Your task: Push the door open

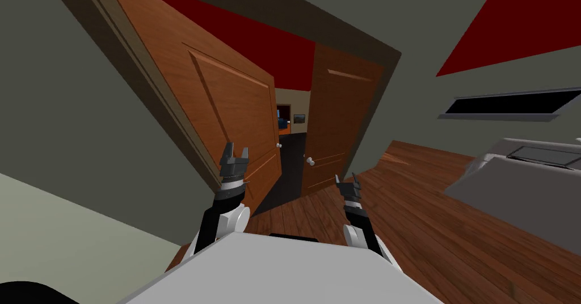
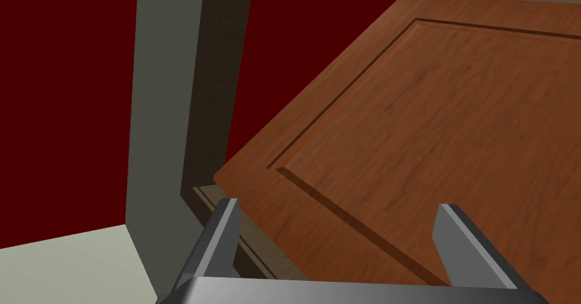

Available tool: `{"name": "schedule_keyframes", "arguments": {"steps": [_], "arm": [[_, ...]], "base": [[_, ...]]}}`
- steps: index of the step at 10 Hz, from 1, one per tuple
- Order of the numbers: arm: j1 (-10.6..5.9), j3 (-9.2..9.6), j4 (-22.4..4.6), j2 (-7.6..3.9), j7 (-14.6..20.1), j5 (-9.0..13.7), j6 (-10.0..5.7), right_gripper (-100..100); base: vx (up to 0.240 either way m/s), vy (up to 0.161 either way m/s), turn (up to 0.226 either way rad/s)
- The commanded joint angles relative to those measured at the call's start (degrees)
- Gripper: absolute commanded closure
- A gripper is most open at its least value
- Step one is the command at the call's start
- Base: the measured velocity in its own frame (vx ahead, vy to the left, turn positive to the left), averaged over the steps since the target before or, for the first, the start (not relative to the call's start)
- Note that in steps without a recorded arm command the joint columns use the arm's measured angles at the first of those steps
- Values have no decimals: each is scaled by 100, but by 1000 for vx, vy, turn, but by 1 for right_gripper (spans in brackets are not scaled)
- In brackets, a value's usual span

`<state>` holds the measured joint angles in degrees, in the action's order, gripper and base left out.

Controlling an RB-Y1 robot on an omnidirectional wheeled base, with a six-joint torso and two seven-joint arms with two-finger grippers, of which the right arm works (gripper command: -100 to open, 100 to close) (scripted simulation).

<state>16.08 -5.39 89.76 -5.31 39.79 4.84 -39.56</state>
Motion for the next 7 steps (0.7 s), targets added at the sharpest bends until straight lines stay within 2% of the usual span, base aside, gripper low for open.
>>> {"name": "schedule_keyframes", "arguments": {"steps": [1,7], "arm": [[-54,-8,-193,4,253,54,-5,-100],[-338,-76,-1039,-13,1144,270,-78,-100]], "base": [[18,-102,201],[12,-101,203]]}}
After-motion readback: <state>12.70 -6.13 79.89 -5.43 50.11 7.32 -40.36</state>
